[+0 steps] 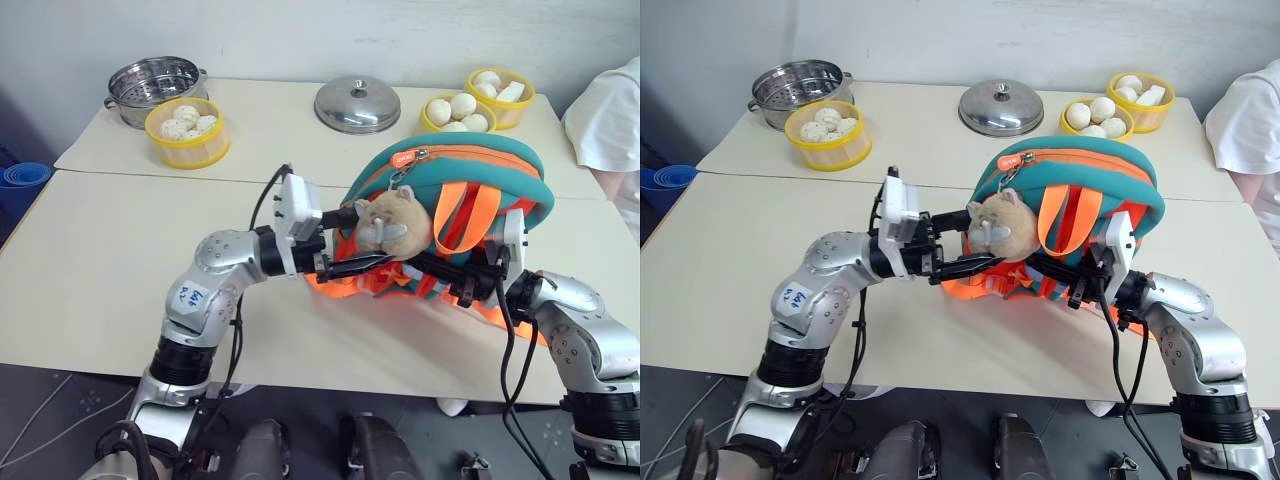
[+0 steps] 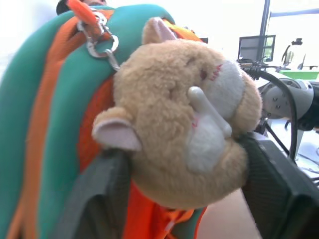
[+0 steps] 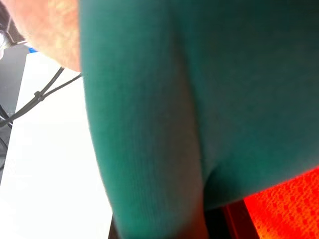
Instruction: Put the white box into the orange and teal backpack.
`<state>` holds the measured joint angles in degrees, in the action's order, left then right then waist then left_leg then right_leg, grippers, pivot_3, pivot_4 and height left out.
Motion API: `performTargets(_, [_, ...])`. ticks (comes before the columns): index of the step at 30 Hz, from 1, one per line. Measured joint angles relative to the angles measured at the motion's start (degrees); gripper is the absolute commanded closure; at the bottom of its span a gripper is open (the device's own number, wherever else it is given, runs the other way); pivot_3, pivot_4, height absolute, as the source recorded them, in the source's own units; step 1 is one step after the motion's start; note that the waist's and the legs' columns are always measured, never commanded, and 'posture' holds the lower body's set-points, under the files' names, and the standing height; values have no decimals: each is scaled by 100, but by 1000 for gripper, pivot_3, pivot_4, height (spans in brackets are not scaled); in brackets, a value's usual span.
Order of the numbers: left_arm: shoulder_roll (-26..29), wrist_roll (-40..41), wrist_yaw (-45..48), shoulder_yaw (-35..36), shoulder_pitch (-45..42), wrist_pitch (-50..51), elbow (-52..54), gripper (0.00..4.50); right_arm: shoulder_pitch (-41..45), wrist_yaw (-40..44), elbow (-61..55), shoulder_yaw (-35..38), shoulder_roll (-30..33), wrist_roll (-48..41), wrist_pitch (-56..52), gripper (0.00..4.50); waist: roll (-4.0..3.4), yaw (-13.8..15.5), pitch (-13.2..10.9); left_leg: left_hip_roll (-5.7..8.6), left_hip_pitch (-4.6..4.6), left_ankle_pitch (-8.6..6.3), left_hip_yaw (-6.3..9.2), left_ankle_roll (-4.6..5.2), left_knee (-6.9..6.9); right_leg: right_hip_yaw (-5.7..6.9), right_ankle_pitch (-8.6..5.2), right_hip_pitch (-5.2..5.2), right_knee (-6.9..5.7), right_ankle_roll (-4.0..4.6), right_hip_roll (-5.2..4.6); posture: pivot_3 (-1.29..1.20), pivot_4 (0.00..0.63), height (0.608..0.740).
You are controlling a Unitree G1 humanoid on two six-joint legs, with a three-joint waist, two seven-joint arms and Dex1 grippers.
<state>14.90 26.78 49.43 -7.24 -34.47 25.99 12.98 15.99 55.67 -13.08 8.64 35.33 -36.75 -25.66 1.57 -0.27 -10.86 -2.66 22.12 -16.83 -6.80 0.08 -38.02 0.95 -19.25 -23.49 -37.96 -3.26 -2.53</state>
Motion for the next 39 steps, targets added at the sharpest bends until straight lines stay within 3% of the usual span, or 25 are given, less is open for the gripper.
performTargets(3, [-41,32,-77,13,12,1,7,3222,1,-87,-37,0,-9,-27,-68,4500,0,0,0,0,0,0,0,0,0,0,0,0,0,0,0,0,150,740])
performTargets(6, [406,57,-13,196,12,2,3,3857,-28,-216,-97,-4,-61,-29,-110,4500,-1,-31,0,-2,-2,1,0,-3,2,-1,-1,-1,-3,2,1,0,150,740])
performTargets(12, [1513,87,14,1037,-243,79,-827,4037,-233,-490,-348,41,-70,-50,-186,4500,-1,-104,0,-2,-1,2,3,-4,5,3,-1,-1,0,3,0,0,150,740])
performTargets(16, [2148,-365,305,942,-181,-407,-1354,4037,-532,-642,-551,152,-81,-127,-182,4500,-2,-130,1,-1,-2,0,1,-6,10,4,-2,-1,4,3,-1,0,150,740])
performTargets(21, [1906,-656,297,651,-23,-684,-1995,4037,-1058,-809,-752,496,-95,-279,-146,4500,-1,-109,2,0,-1,-1,2,-3,6,4,-2,1,3,3,-3,0,150,740])
performTargets(24, [1841,-1286,328,120,132,-1497,-2326,4037,-1324,-879,-769,623,-194,-323,-69,4500,-3,-111,4,0,-5,-2,0,-3,8,3,-2,2,3,3,-2,0,150,740])
performTargets(29, [863,-1556,-28,-88,64,-2071,-3177,4037,-1494,-902,-710,638,-412,-339,86,4500,-2,-90,7,1,-4,-2,-2,4,-1,2,-1,3,-3,2,-2,0,150,740])
performTargets(31, [756,-1564,-90,-85,62,-2090,-3186,4037,-1491,-899,-685,614,-473,-338,125,4500,-2,-79,7,1,-2,-2,-2,4,-1,1,-1,2,-2,1,-2,0,150,740])
performTargets(35, [943,-1423,-75,100,247,-1686,-2682,2788,-1308,-874,-540,498,-483,-255,233,4500,-2,-120,7,-2,-3,-2,-2,2,2,1,-1,1,-3,2,-2,0,150,740])
performTargets(39, [1451,-939,137,492,880,-1031,-1608,1508,-1078,-656,-429,293,-400,14,500,3253,-5,-170,8,-9,-9,-2,-2,-10,11,1,-4,-4,-11,8,2,0,150,740])
